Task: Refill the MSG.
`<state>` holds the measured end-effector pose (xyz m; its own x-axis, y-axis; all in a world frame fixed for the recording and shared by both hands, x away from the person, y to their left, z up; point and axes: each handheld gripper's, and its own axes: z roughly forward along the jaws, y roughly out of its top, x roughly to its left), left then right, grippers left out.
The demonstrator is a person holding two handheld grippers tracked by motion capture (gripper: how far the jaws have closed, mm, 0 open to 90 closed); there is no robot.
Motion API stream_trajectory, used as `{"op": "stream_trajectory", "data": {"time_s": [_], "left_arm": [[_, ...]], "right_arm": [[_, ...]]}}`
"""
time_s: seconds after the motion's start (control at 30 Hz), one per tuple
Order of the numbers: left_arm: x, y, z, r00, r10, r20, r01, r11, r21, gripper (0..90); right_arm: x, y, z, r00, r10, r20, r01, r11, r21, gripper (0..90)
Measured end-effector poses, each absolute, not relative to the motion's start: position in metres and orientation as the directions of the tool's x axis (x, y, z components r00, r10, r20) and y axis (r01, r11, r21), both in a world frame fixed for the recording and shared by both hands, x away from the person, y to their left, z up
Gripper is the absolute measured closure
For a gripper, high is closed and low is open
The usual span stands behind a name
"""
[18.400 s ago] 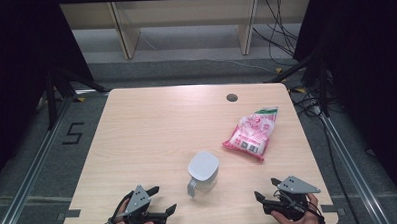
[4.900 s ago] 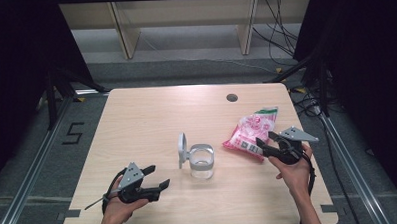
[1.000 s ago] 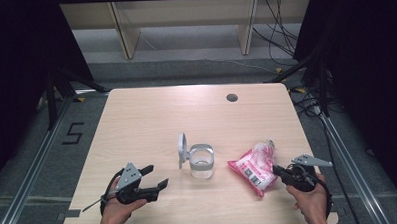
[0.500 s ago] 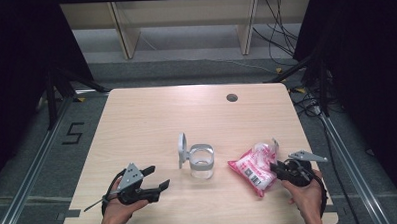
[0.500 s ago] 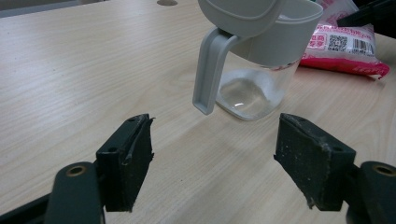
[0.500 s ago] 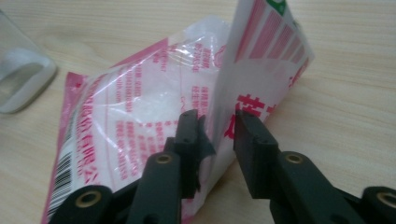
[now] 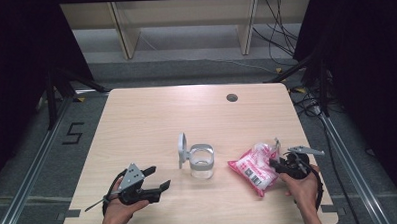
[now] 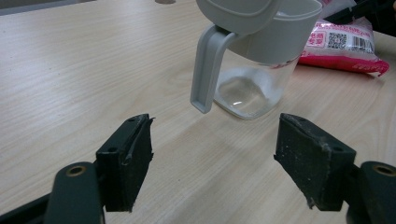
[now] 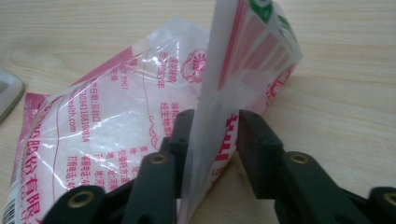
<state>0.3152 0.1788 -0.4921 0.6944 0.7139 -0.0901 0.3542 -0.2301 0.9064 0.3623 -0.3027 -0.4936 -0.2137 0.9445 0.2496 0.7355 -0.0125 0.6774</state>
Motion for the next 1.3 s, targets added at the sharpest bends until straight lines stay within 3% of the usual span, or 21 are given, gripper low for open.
{"op": "stream_trajectory", "data": {"time_s": [0.03, 0.2, 0.27, 0.33, 0.67, 0.8, 1.03, 1.1, 1.13, 1.3], "left_arm": [[0.316, 0.178, -0.492, 0.695, 0.713, -0.095, 0.353, -0.222, 0.909, 26.6], [0.315, 0.177, -0.492, 0.696, 0.711, -0.102, 0.354, -0.216, 0.910, 26.6], [0.314, 0.177, -0.493, 0.695, 0.713, -0.093, 0.356, -0.229, 0.906, 26.6], [0.314, 0.176, -0.493, 0.697, 0.711, -0.095, 0.360, -0.232, 0.904, 26.7], [0.313, 0.169, -0.495, 0.705, 0.703, -0.093, 0.365, -0.247, 0.898, 27.2], [0.308, 0.154, -0.497, 0.754, 0.650, -0.094, 0.352, -0.279, 0.893, 27.2], [0.302, 0.136, -0.501, 0.779, 0.620, -0.096, 0.343, -0.294, 0.892, 27.9], [0.305, 0.129, -0.501, 0.802, 0.591, -0.082, 0.315, -0.304, 0.899, 31.7], [0.304, 0.116, -0.503, 0.806, 0.581, -0.117, 0.340, -0.292, 0.894, 31.9], [0.300, 0.088, -0.506, 0.841, 0.528, -0.121, 0.330, -0.322, 0.887, 30.8]], "right_arm": [[0.367, -0.308, -0.497, -0.297, 0.933, 0.205, 0.687, 0.060, 0.724, 74.6], [0.371, -0.311, -0.496, -0.311, 0.929, 0.199, 0.681, 0.072, 0.729, 90.0], [0.370, -0.307, -0.493, -0.297, 0.928, 0.226, 0.687, 0.043, 0.725, 90.0], [0.371, -0.309, -0.491, -0.342, 0.923, 0.175, 0.638, 0.091, 0.764, 90.0], [0.356, -0.296, -0.460, -0.430, 0.881, 0.197, 0.517, 0.061, 0.854, 90.0], [0.346, -0.284, -0.445, -0.461, 0.850, 0.253, 0.482, 0.001, 0.876, 90.0], [0.342, -0.275, -0.434, -0.513, 0.825, 0.237, 0.436, 0.012, 0.900, 90.0], [0.339, -0.270, -0.428, -0.532, 0.785, 0.318, 0.464, -0.044, 0.885, 90.0], [0.341, -0.268, -0.427, -0.550, 0.780, 0.297, 0.432, -0.039, 0.901, 90.0], [0.337, -0.258, -0.415, -0.577, 0.770, 0.271, 0.415, -0.009, 0.910, 90.0]]}}
